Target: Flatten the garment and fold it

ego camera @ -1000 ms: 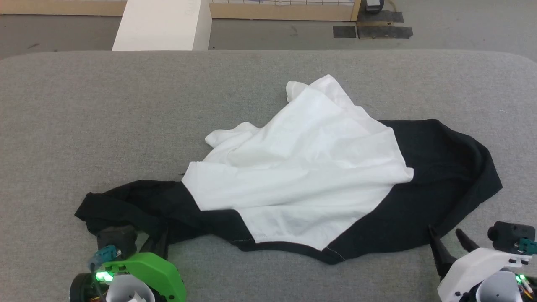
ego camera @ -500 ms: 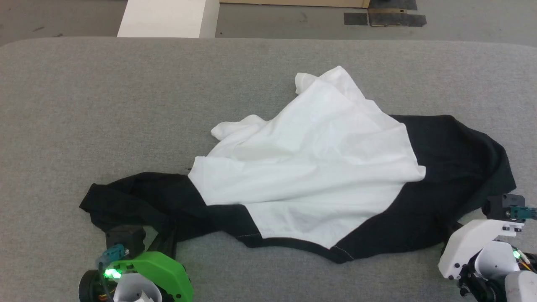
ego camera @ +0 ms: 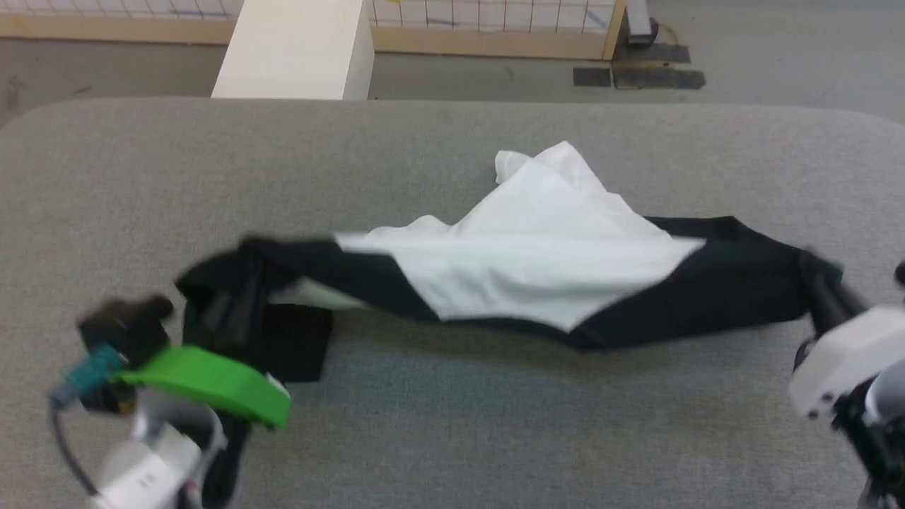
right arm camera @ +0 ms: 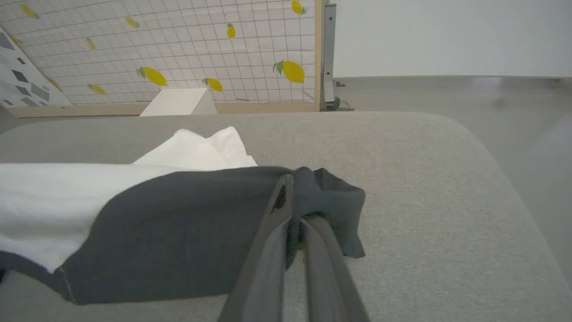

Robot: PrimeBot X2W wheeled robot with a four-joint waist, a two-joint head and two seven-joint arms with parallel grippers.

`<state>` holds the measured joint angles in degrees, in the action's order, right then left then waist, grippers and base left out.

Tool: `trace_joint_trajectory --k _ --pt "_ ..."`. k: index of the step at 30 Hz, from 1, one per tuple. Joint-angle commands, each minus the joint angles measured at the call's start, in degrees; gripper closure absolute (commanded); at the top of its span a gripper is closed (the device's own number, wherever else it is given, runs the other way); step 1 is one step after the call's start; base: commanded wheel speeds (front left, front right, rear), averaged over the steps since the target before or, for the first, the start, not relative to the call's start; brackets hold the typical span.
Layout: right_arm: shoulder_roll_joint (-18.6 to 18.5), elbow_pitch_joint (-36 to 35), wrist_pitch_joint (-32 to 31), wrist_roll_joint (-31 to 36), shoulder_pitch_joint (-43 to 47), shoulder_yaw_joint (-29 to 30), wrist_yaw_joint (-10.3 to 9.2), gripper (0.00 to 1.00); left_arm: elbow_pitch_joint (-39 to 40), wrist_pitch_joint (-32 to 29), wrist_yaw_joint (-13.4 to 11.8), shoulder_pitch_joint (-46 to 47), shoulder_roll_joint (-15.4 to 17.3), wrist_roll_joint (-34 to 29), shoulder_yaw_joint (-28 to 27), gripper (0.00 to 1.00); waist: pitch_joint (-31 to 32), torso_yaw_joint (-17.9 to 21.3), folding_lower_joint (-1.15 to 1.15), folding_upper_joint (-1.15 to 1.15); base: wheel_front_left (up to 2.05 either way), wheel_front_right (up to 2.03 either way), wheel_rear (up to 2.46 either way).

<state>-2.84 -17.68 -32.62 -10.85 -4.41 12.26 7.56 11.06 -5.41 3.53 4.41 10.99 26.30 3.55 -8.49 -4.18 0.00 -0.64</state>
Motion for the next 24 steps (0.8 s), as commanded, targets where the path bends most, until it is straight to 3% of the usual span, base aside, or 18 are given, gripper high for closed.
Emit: trace_joint_trajectory --k 1,4,9,18,24 --pt "0.0 -2.3 -1.4 1.4 -2.5 -0.5 -0.08 1.0 1.7 -0.7 0.4 2.7 0.9 1.2 -0.7 1.0 0.7 0.3 0.0 0.64 0.0 0.0 0.0" --pt "-0.1 -5.9 -5.4 3.8 -7.3 -2.1 -0.08 1.0 4.6 -3.7 1.1 7.2 2.6 3.4 -1.4 1.0 0.6 0.5 0.0 0.64 0.0 0.0 0.0" --pt "-5.2 -4.2 -10.4 4.8 -19.1 -5.3 -0.08 1.0 5.1 -8.3 1.5 17.5 4.3 6.9 -2.3 1.0 -2.4 0.9 0.0 0.64 0.0 0.0 0.0" --pt "-15.6 9.2 -13.3 7.0 -47.1 -14.4 -0.08 1.0 -3.9 -10.8 -0.5 41.7 7.3 8.7 -6.3 1.0 -16.7 1.6 0.0 0.64 0.0 0.0 0.0" --pt "-16.8 17.2 -9.4 10.9 -66.0 -19.2 -0.08 1.0 -11.4 -9.0 -2.5 56.9 10.3 5.7 -7.9 1.0 -26.0 2.6 0.0 0.64 0.0 0.0 0.0"
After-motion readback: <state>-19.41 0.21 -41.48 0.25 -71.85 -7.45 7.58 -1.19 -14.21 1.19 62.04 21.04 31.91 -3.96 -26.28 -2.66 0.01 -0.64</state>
